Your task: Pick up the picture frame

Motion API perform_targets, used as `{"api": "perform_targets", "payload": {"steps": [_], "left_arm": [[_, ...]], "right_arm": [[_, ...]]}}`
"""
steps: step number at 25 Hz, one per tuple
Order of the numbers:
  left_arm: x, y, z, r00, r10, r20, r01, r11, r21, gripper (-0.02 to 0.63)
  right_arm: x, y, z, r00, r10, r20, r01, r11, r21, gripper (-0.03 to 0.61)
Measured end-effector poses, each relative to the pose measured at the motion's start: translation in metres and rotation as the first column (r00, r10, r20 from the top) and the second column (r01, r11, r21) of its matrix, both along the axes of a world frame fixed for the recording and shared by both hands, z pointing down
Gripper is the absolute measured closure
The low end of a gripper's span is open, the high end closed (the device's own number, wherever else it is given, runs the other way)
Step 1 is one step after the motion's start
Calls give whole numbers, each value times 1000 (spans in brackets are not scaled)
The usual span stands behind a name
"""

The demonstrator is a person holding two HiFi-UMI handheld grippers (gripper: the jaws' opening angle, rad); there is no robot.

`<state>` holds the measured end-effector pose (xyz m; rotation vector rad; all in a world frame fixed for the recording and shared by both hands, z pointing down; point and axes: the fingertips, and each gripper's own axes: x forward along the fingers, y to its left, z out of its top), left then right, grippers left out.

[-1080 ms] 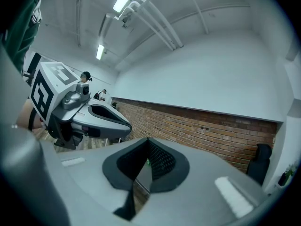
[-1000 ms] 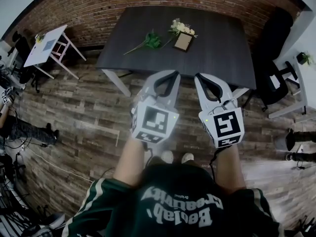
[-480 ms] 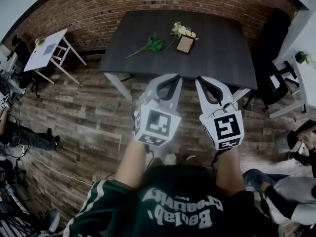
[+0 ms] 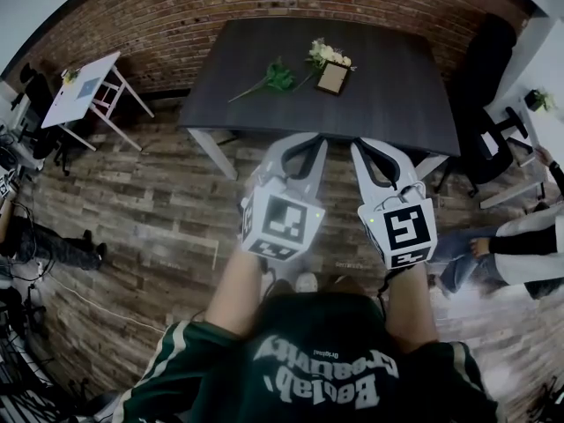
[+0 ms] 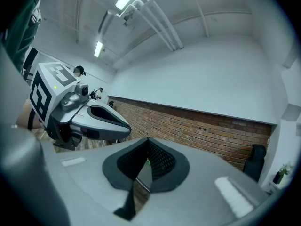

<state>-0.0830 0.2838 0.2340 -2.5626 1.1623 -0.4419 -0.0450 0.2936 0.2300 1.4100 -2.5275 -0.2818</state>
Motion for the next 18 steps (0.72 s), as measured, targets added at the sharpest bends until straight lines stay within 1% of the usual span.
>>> {"api": "perform_targets", "payload": {"steps": [12,18], "left_arm": [[-15,12,3,1000,-12,-3,12,1000,-2,611],[-21,13,-1,1000,-23,-13,23,1000,9,611]], "right_arm": [[-14,12,2,1000,-12,-15,12,1000,-2,572],[-20,14,-1,1000,-19,-21,20,1000,10,572]]}}
